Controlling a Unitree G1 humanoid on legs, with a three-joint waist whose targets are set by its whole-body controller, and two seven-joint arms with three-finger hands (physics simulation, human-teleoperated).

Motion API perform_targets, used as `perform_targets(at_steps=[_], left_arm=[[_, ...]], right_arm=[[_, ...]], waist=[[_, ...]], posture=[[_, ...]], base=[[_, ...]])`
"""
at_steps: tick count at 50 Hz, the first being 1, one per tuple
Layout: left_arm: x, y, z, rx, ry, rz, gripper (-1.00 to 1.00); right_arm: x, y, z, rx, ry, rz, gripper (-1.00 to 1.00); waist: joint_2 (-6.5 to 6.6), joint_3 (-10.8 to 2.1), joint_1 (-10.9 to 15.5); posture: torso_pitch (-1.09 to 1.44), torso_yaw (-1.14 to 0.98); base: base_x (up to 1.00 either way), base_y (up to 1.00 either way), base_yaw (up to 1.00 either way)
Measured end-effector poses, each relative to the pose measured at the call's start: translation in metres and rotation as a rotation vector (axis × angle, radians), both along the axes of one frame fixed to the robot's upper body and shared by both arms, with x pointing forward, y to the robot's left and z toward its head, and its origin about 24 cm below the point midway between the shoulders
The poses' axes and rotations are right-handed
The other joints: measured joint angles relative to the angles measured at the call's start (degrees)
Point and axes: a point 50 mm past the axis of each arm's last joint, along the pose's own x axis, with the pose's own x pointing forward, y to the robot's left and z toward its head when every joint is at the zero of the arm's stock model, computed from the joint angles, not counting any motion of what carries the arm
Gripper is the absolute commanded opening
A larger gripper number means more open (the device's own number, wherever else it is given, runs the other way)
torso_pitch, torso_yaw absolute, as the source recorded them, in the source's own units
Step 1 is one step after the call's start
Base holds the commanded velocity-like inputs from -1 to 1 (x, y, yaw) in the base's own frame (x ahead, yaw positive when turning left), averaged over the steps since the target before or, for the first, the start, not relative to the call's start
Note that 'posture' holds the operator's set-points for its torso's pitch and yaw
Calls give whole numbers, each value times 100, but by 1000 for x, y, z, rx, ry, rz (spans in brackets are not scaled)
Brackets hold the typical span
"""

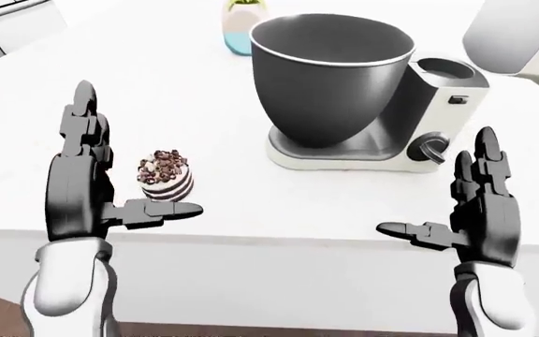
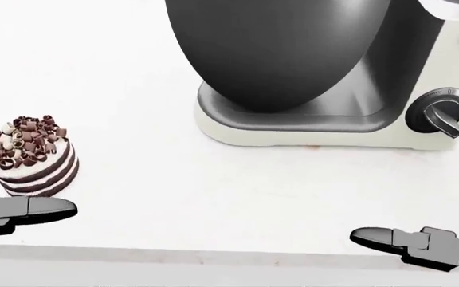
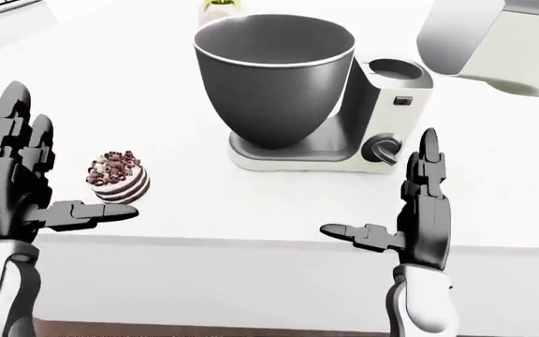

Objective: Place the cake in the stand mixer bowl.

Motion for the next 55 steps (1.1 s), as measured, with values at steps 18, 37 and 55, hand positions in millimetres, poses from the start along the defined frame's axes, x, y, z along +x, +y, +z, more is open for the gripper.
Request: perform_targets(at_steps=[18, 37, 55], left_arm=[[30, 20, -41, 27, 101, 82, 100], [53, 24, -65, 44, 140, 68, 100], [65, 38, -77, -28, 178, 48, 100]], right_arm=[[-4, -2, 4, -8, -9, -13, 100], [-2, -1, 4, -11, -10, -8, 100], [-2, 0, 4, -15, -13, -9, 100]], waist=[[17, -36, -4], [66, -103, -18], [146, -147, -32]], posture=[[0, 0], [0, 0], [0, 0]], base=[[0, 0, 0], [0, 0, 0], [0, 0, 0]])
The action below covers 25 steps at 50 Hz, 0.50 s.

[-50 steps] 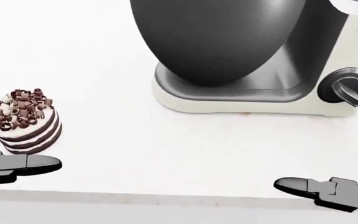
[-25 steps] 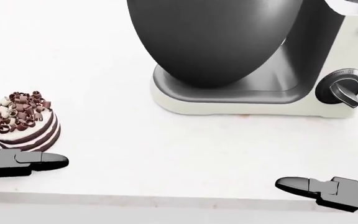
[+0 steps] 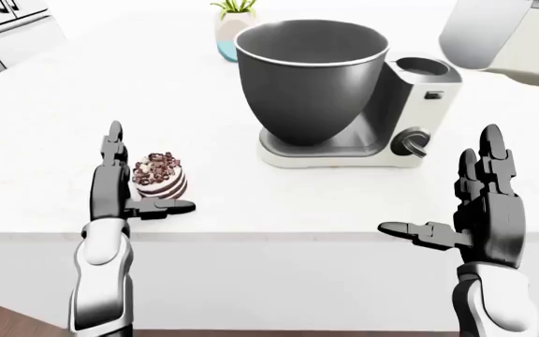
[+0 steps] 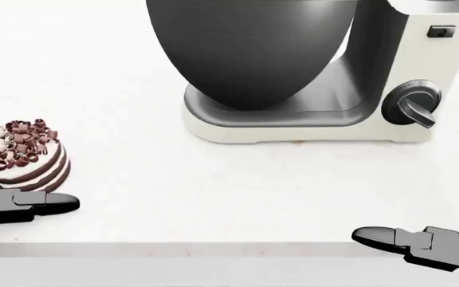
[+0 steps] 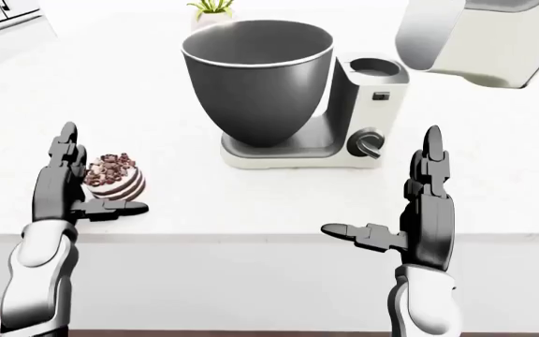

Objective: Place the cake in the stand mixer bowl.

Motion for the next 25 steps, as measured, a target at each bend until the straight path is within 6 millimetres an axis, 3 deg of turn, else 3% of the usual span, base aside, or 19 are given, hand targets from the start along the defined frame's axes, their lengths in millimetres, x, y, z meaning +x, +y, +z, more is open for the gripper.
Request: perform_targets(at_steps=[16, 17, 18, 19, 25], left_arm=[[11, -6, -8, -41, 19, -56, 100], [12, -6, -9, -42, 23, -60, 19], [12, -7, -10, -41, 29, -72, -91], [13, -7, -11, -33, 34, -83, -100], [16, -2, -9, 16, 6, -22, -100]], right_arm=[[1, 0, 0, 0, -3, 1, 100], [1, 1, 0, 0, -3, 2, 100], [1, 0, 0, 0, -3, 2, 100], [0, 0, 0, 0, -3, 1, 100], [-1, 0, 0, -1, -6, -1, 100]], waist=[[40, -64, 20], [44, -73, 20], [50, -83, 27], [54, -90, 31], [59, -143, -34]], posture=[[0, 0], [0, 0], [0, 0], [0, 0], [0, 0]], base=[[0, 0, 0], [0, 0, 0], [0, 0, 0], [0, 0, 0], [0, 0, 0]])
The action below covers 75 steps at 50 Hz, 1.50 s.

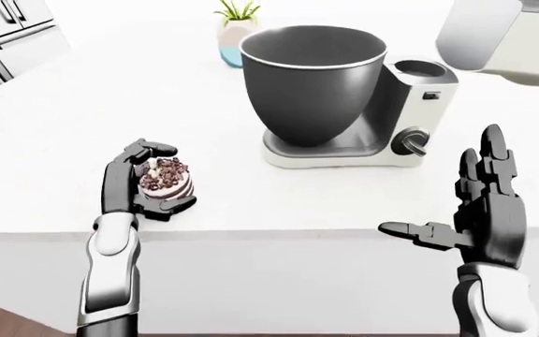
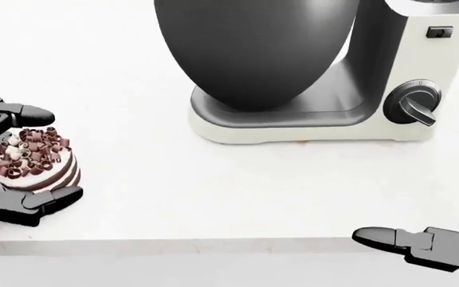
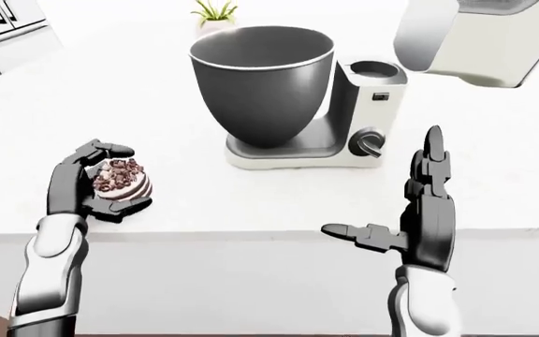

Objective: Place the cake in the stand mixer bowl.

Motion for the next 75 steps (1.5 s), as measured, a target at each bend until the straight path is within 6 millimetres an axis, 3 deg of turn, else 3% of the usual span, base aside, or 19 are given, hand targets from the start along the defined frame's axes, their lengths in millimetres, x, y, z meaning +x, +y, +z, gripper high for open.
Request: perform_targets(at_steps=[7, 12, 31, 38, 43, 53, 75], left_arm=[[-3, -5, -1, 11, 3, -36, -100], [-3, -9, 2, 17, 14, -71, -100], [-10, -14, 32, 40, 100, -39, -100], [-6, -28, 47, 33, 147, -106, -100], [-1, -37, 69, 48, 126, -148, -100], [0, -46, 134, 108, -6, -168, -100], [14, -88, 230, 205, -134, -270, -100]], right_arm=[[-1, -1, 1, -1, -9, -7, 100], [-1, 0, 2, 0, -14, 2, 100], [-19, -13, 7, 0, -51, -98, 100], [-16, -12, 3, 10, -43, -86, 100], [-18, -13, 3, 10, -48, -89, 100], [-26, -21, 5, 13, -56, -131, 100], [-28, -23, 5, 18, -61, -137, 100]], waist=[[14, -95, 42], [-4, -95, 79], [-114, 194, 32], [-171, 312, 17], [-193, 360, -13], [-181, 367, -13], [-279, 463, 29]], posture=[[0, 0], [0, 0], [0, 0], [0, 0], [0, 0], [0, 0], [0, 0]], base=[[0, 0, 0], [0, 0, 0], [0, 0, 0], [0, 0, 0], [0, 0, 0], [0, 0, 0], [0, 0, 0]])
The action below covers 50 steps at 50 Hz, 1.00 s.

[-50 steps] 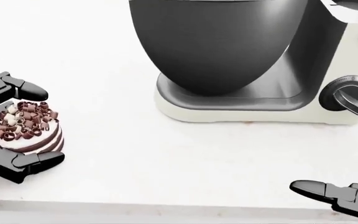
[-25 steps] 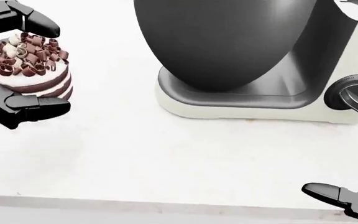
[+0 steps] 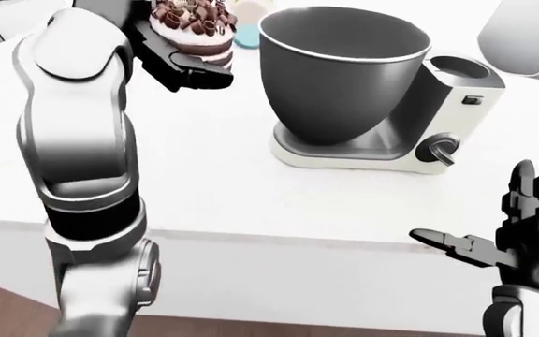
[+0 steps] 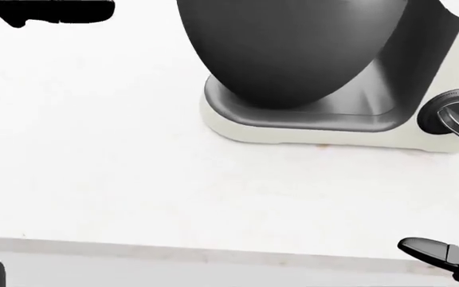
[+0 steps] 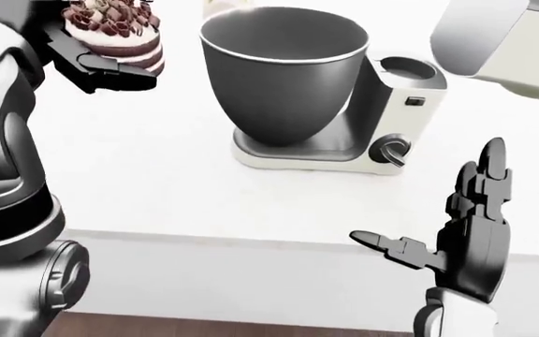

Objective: Place the cake in the stand mixer bowl.

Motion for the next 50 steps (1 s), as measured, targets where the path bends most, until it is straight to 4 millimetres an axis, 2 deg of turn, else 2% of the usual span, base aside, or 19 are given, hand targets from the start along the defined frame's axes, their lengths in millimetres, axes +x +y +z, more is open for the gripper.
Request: perform_targets(at_steps=[6, 12, 16, 26, 35, 42, 50], left_arm=[[4, -15, 22, 17, -24, -37, -100], [19, -30, 42, 33, -31, -60, -100], [23, -39, 48, 45, -48, -73, -100], [31, -78, 69, 83, -48, -154, -100], [55, -108, 58, 97, 6, -201, -100], [65, -118, 46, 93, 33, -200, -100], [72, -125, 48, 78, 13, -192, -100]], right_arm=[[-1, -1, 1, -1, -3, -3, 100], [-1, 1, 2, -4, -7, 2, 100], [-1, 1, 1, -4, -4, 2, 100], [-2, -1, 1, -1, -5, -3, 100], [-3, 0, 2, -1, -11, 3, 100], [-4, -2, 1, 3, -9, -2, 100], [-3, -1, 2, 6, -14, 7, 100]], waist=[[-34, 20, 9], [-64, 28, 17], [-70, 28, 22], [-105, 54, 25], [-109, 23, 23], [-114, 59, 11], [-116, 39, -1]], posture=[[0, 0], [0, 0], [0, 0], [0, 0], [0, 0], [0, 0], [0, 0]], base=[[0, 0, 0], [0, 0, 0], [0, 0, 0], [0, 0, 0], [0, 0, 0], [0, 0, 0], [0, 0, 0]])
